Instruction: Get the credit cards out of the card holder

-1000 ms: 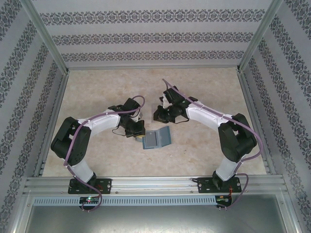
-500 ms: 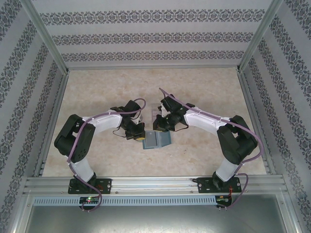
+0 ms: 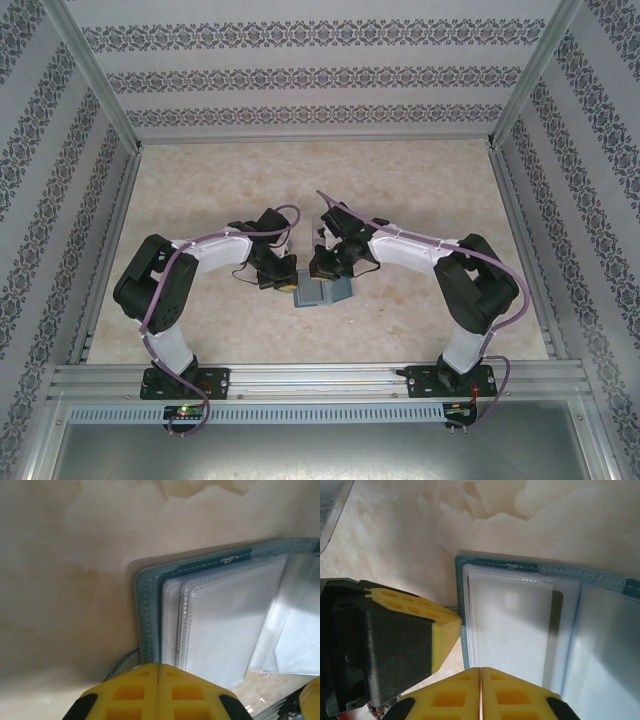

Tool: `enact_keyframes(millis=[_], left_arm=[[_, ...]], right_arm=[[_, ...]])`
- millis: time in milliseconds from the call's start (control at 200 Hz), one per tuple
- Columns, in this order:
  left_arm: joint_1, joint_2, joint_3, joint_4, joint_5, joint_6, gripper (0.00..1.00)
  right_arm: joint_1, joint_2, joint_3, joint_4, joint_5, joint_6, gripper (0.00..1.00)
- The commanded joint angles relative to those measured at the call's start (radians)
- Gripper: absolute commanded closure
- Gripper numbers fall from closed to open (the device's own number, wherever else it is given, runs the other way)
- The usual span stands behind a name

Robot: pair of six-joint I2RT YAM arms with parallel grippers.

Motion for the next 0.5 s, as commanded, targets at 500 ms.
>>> enact_keyframes(millis=[500], left_arm=[[-0.003,0.029,-0.027,-0.011,-0.023,0.021,1.00]], right_arm=[[0.046,0.115,0.058,0.046,-0.045,0.026,0.92]])
